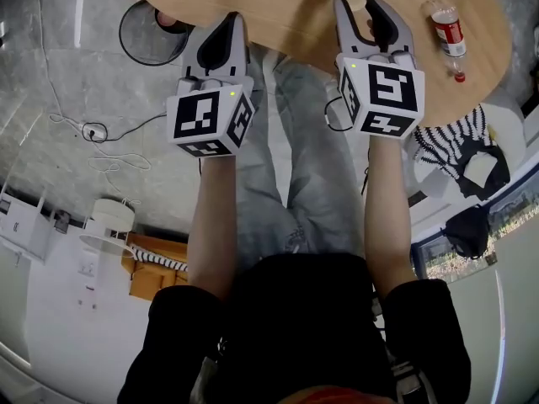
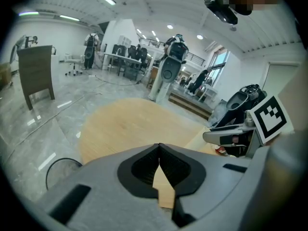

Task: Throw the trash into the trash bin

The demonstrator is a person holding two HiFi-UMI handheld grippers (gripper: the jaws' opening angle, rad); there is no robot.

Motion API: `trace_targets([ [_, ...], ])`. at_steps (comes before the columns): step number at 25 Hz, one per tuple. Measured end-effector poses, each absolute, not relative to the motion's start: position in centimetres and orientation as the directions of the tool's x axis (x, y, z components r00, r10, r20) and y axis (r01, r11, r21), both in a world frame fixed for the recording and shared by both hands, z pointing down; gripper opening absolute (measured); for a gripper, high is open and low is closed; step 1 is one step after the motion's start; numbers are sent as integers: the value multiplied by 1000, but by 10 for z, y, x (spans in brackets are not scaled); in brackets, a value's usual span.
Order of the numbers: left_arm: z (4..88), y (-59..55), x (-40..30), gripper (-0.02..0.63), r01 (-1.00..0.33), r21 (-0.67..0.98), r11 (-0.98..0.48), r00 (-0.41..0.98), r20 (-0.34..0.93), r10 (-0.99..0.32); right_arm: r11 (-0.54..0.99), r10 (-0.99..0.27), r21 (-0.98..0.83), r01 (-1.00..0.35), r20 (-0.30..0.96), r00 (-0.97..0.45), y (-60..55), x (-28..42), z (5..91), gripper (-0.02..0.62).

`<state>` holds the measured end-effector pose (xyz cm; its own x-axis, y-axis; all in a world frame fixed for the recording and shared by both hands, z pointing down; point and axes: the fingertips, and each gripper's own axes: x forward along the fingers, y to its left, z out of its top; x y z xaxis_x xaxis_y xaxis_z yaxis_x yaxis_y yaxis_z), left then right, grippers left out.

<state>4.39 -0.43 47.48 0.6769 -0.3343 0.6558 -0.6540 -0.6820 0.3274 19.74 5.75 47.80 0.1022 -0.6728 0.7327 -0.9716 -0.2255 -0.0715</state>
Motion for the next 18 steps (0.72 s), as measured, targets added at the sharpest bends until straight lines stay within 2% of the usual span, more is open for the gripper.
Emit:
trace_targets([
  [7,478,-37,-42,5,-767,306,-564,596,665,-450,-28,-712,-134,-991,698,-75,-5,103,464,144],
  [18,485,-63,-186,5,-907,302,-292,420,680,-601,321,-634,-210,-923,677,-375,-83,-60,473,144],
])
